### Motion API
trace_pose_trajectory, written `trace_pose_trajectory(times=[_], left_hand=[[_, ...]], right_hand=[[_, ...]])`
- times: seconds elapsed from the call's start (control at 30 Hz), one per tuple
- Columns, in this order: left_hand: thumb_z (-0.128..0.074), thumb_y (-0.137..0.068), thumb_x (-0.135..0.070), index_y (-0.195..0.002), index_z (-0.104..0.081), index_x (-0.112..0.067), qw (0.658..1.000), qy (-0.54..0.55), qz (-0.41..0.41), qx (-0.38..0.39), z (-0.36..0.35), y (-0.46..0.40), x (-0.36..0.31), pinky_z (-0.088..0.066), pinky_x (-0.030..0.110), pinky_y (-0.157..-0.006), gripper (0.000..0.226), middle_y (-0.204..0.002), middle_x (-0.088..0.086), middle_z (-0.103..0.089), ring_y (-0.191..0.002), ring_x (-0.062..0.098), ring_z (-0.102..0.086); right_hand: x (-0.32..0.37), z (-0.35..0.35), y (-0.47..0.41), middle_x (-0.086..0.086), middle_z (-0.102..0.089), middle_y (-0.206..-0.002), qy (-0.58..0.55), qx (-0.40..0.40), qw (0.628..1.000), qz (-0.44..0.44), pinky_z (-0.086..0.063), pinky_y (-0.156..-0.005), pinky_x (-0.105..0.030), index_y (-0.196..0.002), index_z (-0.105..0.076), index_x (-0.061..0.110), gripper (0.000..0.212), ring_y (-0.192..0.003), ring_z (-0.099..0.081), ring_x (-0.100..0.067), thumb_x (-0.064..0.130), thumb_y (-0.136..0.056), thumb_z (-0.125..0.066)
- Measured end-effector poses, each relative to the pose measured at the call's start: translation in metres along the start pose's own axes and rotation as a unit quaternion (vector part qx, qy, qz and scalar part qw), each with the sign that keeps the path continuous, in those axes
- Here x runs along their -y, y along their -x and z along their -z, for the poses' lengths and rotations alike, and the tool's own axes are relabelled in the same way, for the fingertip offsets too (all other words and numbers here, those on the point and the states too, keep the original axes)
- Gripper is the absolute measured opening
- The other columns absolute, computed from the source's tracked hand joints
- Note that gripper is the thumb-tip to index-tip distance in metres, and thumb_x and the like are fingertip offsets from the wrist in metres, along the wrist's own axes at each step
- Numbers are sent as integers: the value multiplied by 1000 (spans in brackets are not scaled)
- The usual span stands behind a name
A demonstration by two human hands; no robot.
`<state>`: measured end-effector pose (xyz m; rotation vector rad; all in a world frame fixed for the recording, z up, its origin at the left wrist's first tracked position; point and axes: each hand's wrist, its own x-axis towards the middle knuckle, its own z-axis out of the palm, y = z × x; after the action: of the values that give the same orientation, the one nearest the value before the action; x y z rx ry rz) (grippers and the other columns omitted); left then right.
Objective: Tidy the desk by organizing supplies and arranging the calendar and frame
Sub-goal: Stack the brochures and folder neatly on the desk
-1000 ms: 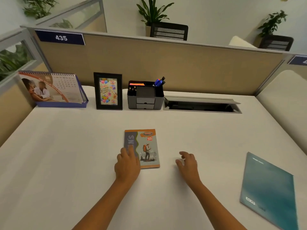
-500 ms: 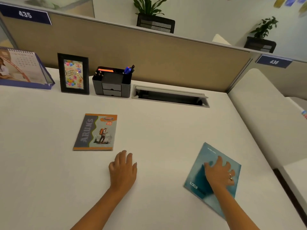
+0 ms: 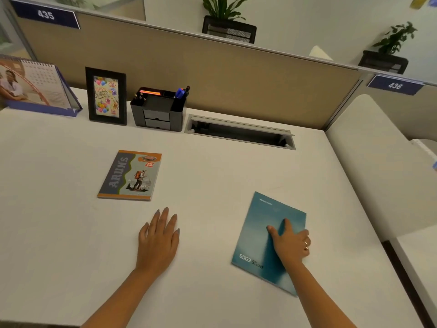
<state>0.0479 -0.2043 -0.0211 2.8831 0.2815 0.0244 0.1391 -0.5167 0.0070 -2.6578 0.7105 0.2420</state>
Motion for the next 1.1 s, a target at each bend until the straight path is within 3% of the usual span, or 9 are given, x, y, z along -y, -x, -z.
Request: trace_pose_trajectory(times=[0.27, 0.4, 0.47, 0.53, 0.7, 0.83, 0.93, 1.03, 1.1], left_hand=[[-11, -97, -47, -138, -45, -19, 997, -10, -5, 72, 6, 5, 6, -38, 50, -99, 60, -148, 8, -39, -135, 29, -37], [-5, -94, -55, -140, -37, -23, 992, -18, 4, 125, 10, 1, 8, -38, 51, -98, 65, -151, 6, -33, -135, 29, -36], [-5, -89, -60, -148, -17, -27, 988, 5, 4, 156, 21, -8, 5, -24, 50, -109, 69, -158, 1, -8, -144, 25, -15], [-24, -93, -56, -149, -5, -30, 983, 65, 24, 168, 36, -21, -1, -14, 46, -112, 64, -158, -2, 3, -145, 20, -4], [-44, -95, -39, -148, -13, -24, 995, 57, -83, -3, 99, -58, -39, -16, 45, -112, 63, -158, -4, -7, -145, 16, -5], [-62, -86, -32, -144, -30, -19, 969, -53, -203, -128, 146, -79, -73, -30, 50, -102, 67, -152, 0, -29, -142, 22, -22], [-54, -92, -37, -136, -38, -24, 971, -111, -198, -78, 172, -91, -92, -23, 47, -101, 49, -141, 0, -45, -133, 26, -33], [-48, -96, -29, -107, -52, -25, 978, -113, -170, -33, 193, -94, -96, -26, 39, -94, 13, -110, 0, -64, -91, 20, -51], [-47, -96, -21, -100, -52, -24, 981, -88, -167, -36, 198, -93, -93, -30, 36, -91, 7, -103, 0, -65, -86, 21, -54]], right_hand=[[55, -12, 22, -24, -42, -123, -96, 34, 994, 49, -36, -98, -45, -137, -28, 9, 90, -113, -42, -40, 35, -69, -80], [70, -17, 24, -18, -56, -115, -190, 94, 976, 52, -47, -83, -39, -114, -44, 3, 57, -97, -54, -31, 20, -72, -79], [73, -15, 25, -14, -59, -115, -230, 122, 962, 77, -48, -77, -33, -112, -48, 5, 40, -89, -54, -24, 15, -80, -70], [79, -10, 26, -12, -61, -115, -254, 136, 952, 99, -49, -77, -32, -114, -50, 7, 32, -87, -56, -21, 15, -86, -64], [116, 28, 38, -5, -68, -109, -278, 136, 926, 218, -54, -78, -32, -116, -59, 16, 28, -88, -65, -18, 18, -87, -61], [157, 74, 54, 3, -68, -106, -189, 109, 899, 381, -49, -81, -26, -115, -63, 18, 28, -88, -61, -12, 19, -87, -62], [180, 98, 70, 0, -69, -107, -104, 86, 861, 490, -44, -82, -23, -113, -65, 15, 25, -90, -60, -17, 17, -88, -61], [193, 111, 80, -4, -70, -105, -37, 39, 849, 526, -47, -84, -29, -109, -66, 16, 21, -93, -62, -22, 19, -89, -60], [195, 114, 80, -3, -70, -100, -8, -7, 840, 543, -47, -80, -32, -104, -66, 15, 18, -90, -61, -23, 21, -88, -62]])
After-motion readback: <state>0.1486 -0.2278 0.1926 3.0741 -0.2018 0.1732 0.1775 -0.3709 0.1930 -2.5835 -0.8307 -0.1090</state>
